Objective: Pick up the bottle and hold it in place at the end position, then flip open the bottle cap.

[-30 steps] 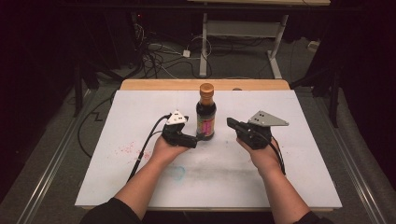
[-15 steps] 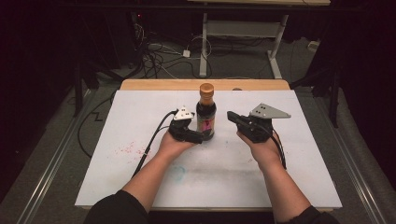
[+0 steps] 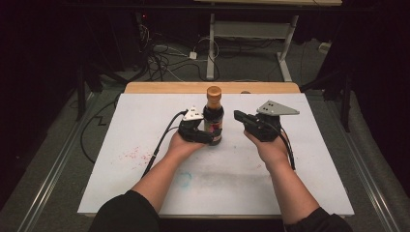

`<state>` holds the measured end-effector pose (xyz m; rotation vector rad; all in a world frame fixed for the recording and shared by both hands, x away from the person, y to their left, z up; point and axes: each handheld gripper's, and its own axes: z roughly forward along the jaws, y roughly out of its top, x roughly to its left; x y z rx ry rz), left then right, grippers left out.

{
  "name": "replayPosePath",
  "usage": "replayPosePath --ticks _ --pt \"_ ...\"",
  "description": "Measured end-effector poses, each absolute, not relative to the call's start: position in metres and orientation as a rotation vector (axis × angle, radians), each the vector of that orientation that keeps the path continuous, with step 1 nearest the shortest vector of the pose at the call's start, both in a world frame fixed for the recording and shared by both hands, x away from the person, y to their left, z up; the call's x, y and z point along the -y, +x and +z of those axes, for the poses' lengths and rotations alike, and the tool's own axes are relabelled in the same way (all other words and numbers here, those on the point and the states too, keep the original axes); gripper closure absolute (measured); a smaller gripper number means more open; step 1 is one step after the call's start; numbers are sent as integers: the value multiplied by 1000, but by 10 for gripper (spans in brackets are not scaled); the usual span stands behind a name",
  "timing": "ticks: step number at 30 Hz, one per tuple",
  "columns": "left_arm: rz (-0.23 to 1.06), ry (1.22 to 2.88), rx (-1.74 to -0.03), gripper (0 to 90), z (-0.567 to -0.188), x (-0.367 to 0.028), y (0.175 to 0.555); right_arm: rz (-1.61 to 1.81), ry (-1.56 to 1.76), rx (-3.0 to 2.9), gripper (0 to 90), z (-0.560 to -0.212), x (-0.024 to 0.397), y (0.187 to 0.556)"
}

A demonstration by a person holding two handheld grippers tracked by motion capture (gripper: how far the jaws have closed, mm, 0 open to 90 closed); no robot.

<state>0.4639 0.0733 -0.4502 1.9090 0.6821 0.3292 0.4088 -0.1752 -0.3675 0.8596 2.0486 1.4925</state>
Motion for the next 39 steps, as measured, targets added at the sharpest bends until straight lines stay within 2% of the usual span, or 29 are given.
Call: replayPosePath --ticks 7,11,26,39 --pt "302 1897 -655 157 -449 -72 463 1497 856 -2063 900 -364 168 412" --pt "305 1889 -664 259 -448 -73 463 1494 847 -2067 900 -362 165 412" --pt "313 1904 -661 268 -447 -73 461 1510 818 -2075 900 -351 161 415" --pt "339 1892 -650 281 -450 -73 460 1509 794 -2103 900 -325 153 417"
